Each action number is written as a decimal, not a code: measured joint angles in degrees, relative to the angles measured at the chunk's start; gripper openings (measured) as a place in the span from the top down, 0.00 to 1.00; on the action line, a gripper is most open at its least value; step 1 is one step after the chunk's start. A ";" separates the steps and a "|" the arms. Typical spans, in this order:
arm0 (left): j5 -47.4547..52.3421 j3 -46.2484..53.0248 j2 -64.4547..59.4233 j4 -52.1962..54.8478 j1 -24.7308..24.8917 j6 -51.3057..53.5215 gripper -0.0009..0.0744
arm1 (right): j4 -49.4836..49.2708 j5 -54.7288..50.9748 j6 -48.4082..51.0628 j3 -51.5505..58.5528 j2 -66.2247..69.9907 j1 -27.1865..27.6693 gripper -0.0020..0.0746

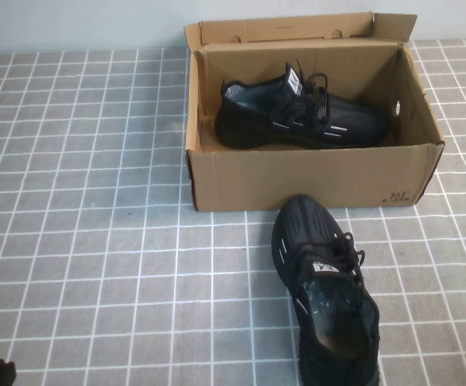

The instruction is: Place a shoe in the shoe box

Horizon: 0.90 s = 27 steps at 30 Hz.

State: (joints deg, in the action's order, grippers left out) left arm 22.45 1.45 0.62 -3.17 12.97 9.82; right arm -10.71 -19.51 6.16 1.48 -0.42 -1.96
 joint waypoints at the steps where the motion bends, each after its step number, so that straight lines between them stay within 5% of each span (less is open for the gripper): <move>1: 0.00 0.00 0.00 0.00 0.00 0.00 0.99 | -0.09 0.00 0.00 0.00 0.00 0.00 0.99; 15: 0.03 0.00 0.00 0.00 0.00 0.00 0.99 | -12.77 3.31 0.00 0.00 0.00 0.00 0.99; 27: 0.03 0.00 0.00 0.00 0.00 0.00 0.99 | -37.61 8.72 0.00 0.00 0.00 0.00 0.99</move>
State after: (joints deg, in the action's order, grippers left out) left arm 22.48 1.45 0.62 -3.17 12.97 9.82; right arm -48.32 -10.79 6.16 1.48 -0.42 -1.96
